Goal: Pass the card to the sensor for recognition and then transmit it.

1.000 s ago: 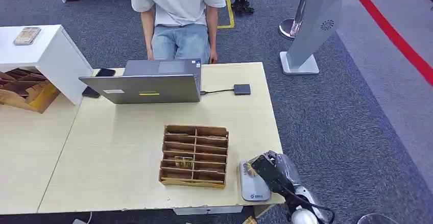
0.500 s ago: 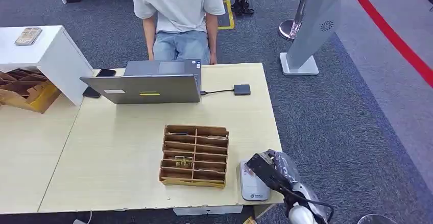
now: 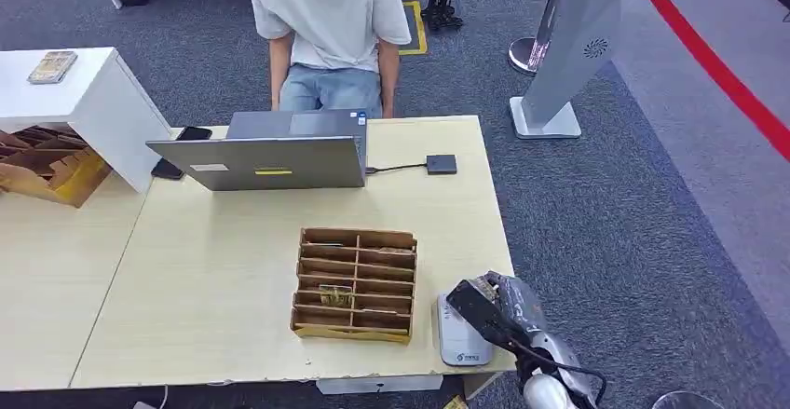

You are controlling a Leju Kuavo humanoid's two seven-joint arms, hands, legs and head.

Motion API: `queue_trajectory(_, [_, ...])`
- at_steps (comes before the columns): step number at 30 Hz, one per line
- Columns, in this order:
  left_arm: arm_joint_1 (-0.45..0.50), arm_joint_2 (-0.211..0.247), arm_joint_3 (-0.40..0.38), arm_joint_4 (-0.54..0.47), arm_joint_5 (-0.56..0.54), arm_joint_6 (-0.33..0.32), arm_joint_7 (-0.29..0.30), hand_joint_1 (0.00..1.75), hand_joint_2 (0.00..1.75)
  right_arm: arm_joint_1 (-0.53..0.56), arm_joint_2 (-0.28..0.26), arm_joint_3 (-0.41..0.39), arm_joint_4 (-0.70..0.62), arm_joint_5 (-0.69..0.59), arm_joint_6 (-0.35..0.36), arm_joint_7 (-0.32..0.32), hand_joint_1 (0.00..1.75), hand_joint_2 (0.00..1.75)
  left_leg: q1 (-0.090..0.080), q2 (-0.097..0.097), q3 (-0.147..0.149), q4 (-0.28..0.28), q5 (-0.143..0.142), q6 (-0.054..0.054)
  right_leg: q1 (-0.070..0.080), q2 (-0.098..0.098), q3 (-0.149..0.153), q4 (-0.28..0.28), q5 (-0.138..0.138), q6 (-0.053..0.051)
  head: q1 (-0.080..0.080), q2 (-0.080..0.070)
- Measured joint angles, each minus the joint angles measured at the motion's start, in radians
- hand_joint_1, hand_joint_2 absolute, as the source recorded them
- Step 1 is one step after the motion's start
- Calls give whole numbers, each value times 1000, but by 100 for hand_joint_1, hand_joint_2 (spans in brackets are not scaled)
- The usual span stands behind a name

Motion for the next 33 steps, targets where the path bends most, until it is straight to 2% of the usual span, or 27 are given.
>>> queue_trajectory(8, [-12, 1, 0, 0, -3, 0, 11, 0, 0, -16, 2, 0, 6, 6, -5, -10, 175, 175, 0, 0, 0, 0, 0, 0, 0, 0, 0, 0, 0, 0, 0, 0])
queue_trajectory(13, [-17, 2, 0, 0, -1, 0, 10, 0, 0, -17, 9, -9, 8, -5, -54, -58, 175, 175, 0, 0, 0, 0, 0, 0, 0, 0, 0, 0, 0, 0, 0, 0])
queue_trajectory(24, [-14, 6, 0, 0, 1, 8, -12, 0, 0, 54, 25, -40, -130, -32, -165, -148, 175, 175, 0, 0, -4, 0, 0, 0, 0, 0, -3, 0, 0, 0, 0, 0])
queue_trajectory(33, [-12, 6, 0, 0, 2, 8, -12, 0, 0, 64, 33, -48, -169, -32, -167, -154, 175, 175, 0, 0, -4, 0, 0, 0, 0, 0, -3, 0, 0, 0, 0, 0])
